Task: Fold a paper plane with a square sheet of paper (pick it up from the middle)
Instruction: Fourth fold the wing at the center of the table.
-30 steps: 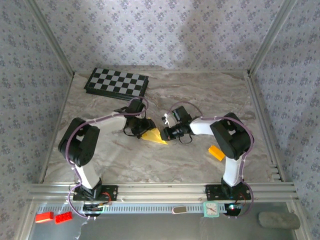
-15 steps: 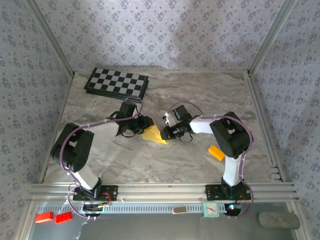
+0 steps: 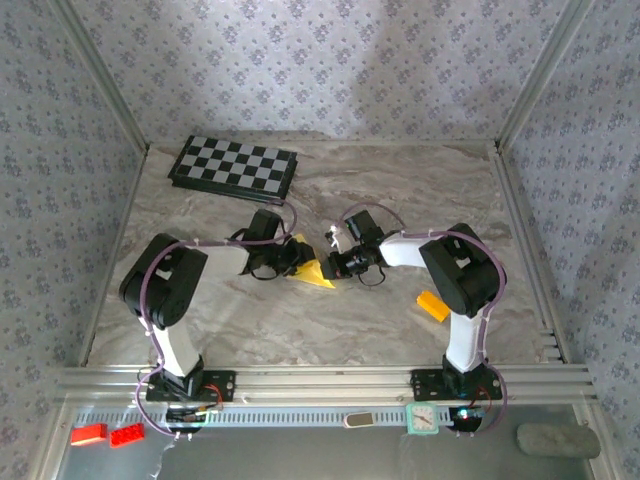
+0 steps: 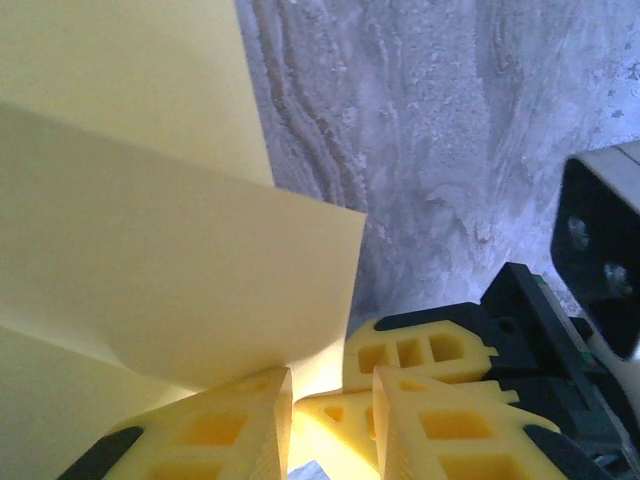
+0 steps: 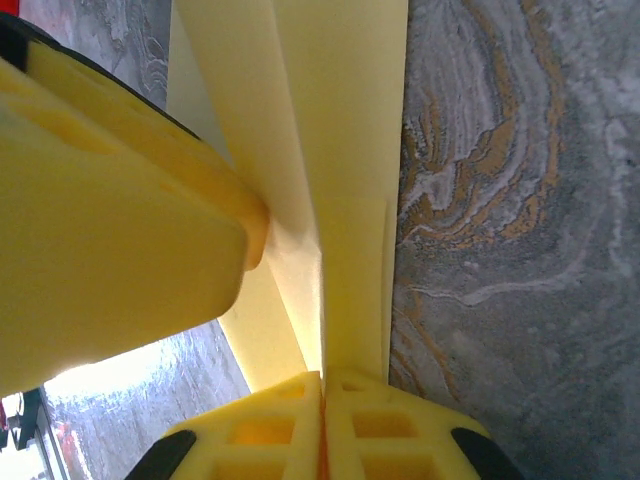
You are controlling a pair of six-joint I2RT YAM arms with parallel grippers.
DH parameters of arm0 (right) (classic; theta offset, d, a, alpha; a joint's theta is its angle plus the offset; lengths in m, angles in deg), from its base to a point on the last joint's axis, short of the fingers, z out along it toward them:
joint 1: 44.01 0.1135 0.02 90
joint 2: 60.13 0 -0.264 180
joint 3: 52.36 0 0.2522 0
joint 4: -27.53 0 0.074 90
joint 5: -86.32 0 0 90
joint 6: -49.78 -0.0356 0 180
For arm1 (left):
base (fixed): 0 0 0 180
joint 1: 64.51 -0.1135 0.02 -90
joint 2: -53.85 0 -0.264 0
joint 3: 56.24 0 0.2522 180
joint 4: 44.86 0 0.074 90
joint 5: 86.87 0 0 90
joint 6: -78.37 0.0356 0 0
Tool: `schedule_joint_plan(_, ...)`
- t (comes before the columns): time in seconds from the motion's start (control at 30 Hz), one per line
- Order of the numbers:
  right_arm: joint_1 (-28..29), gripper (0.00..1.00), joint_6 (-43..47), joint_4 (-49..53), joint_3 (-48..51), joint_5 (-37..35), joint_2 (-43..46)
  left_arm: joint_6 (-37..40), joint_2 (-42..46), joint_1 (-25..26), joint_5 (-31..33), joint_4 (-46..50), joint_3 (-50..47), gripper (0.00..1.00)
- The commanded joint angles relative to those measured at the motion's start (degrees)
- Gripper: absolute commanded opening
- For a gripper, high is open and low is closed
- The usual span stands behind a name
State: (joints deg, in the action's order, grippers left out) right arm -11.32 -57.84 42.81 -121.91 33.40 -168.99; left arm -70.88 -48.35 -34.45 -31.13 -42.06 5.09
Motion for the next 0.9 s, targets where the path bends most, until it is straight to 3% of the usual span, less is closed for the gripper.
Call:
schedule_joint_plan(0.0,-0.73,0.10,-0.65,4.39,0.16,-1.77,-2.24,-0.43,-0.88,0.19,0.40,-0.71,1.48,0.27)
schedule_joint_plan(0.53,-0.90,0.11,-0.48,5.84,-0.11,-2.05,-2.08,-2.02,-1.64,-0.10,3.23,0.06,0.87,0.23)
schedule_joint_plan(0.87,-1.22,0.17,-1.08,6.23,-1.33,2.81,1.45,-2.02,-1.43,-0.25,3.23,0.33,0.96,0.23)
